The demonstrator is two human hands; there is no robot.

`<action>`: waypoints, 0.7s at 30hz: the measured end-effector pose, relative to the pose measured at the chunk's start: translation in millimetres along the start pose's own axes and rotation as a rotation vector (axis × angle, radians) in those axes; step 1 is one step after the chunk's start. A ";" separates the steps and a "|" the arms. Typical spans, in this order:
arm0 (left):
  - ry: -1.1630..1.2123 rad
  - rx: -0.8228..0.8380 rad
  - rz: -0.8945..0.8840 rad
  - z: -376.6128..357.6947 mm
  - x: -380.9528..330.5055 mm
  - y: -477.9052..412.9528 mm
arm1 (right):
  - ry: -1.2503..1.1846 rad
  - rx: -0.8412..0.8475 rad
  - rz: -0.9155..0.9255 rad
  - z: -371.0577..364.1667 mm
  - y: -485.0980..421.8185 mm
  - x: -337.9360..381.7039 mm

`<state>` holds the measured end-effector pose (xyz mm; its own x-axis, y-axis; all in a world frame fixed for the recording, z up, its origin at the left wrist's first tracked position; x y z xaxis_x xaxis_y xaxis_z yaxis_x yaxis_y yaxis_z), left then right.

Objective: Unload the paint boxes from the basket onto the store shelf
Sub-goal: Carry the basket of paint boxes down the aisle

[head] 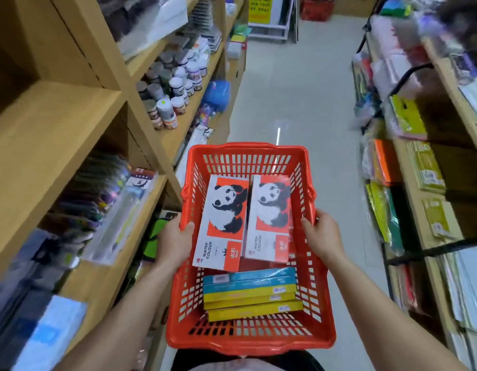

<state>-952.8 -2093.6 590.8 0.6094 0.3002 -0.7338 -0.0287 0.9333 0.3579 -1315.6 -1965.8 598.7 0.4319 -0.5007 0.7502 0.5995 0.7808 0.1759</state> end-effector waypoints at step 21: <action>-0.161 0.060 0.144 -182.7 27.2 -399.5 | 0.064 0.069 -0.168 -207.7 -364.3 -93.7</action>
<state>-1069.5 -2422.4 322.4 0.7214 0.3893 -0.5727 -0.0799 0.8683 0.4895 -1434.5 -2281.0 331.9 0.3733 -0.6471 0.6648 0.6197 0.7072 0.3403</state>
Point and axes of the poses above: each hand's wrist, its own y-axis away from the middle knuckle, its own z-axis out of the back of the hand, x = y × z, the point moved 10 cm from there along -y, towards the middle knuckle, and after that the axes turned 3 degrees about z, right-handed, at the moved point
